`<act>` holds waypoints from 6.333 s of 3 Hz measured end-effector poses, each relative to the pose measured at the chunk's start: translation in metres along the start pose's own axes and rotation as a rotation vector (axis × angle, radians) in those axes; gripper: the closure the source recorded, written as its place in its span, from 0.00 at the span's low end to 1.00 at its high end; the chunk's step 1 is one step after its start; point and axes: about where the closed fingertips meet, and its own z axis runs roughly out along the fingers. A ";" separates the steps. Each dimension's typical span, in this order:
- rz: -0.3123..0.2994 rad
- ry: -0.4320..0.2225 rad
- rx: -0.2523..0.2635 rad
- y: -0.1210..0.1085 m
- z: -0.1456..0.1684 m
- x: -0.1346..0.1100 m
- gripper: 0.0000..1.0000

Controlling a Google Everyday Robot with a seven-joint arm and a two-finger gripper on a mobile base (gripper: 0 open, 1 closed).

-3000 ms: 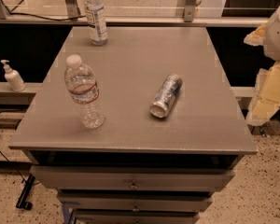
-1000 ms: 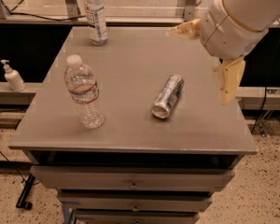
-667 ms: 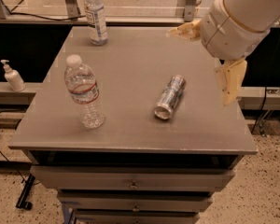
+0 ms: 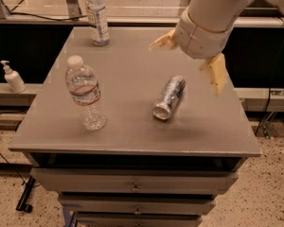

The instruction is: Place redbull can upright

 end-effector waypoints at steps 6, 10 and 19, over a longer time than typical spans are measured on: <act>-0.109 0.065 -0.222 -0.006 0.105 0.041 0.65; -0.257 0.068 0.016 -0.057 0.025 -0.009 1.00; -0.717 0.331 1.119 -0.118 -0.091 0.081 1.00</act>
Offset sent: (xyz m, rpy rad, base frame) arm 0.0637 -0.0101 -0.0882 -0.2353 0.0446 0.1297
